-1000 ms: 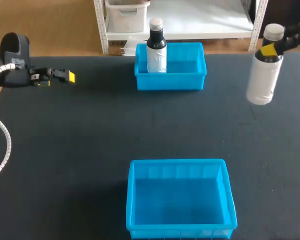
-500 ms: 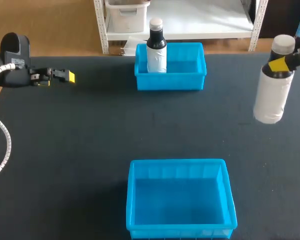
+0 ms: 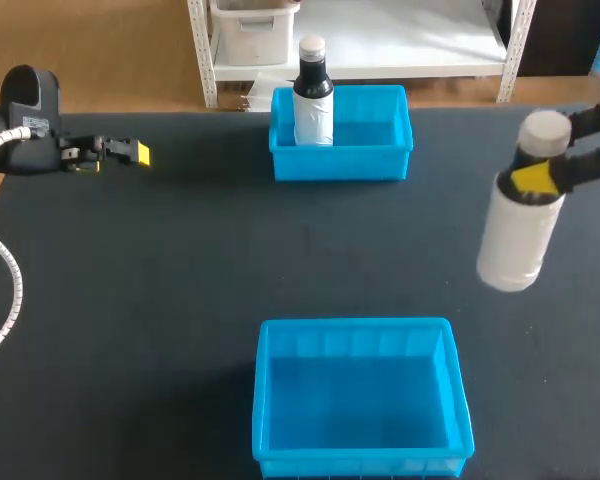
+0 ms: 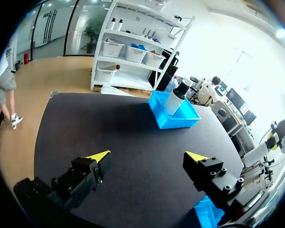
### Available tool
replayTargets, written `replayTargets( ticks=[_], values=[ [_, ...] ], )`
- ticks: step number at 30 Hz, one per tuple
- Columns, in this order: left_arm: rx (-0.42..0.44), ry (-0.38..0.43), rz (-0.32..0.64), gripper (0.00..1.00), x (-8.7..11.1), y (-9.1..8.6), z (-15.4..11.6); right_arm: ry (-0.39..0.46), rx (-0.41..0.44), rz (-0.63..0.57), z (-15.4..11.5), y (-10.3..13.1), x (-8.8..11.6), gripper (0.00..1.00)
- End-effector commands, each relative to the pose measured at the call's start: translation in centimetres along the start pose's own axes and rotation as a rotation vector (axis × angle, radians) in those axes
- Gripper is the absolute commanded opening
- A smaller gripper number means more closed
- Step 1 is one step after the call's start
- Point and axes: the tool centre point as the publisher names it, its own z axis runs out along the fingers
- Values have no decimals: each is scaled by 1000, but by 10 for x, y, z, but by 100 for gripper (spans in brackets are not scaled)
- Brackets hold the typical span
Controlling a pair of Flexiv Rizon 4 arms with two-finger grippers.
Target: Pick up the bottle, and place it in the far bin if it is heavy, or in the near bin if it is light.
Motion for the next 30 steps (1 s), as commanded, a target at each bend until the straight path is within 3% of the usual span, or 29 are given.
replayTargets(
  ticks=[1,15,30],
  values=[
    [0,0,0,100,0,0,0,-19,-41,-18,18,9,-6,0],
    [0,0,0,100,0,0,0,-28,-251,-140,77,53,-26,0],
    [0,0,0,100,0,0,0,-10,-475,-303,131,108,-31,0]
  ],
)
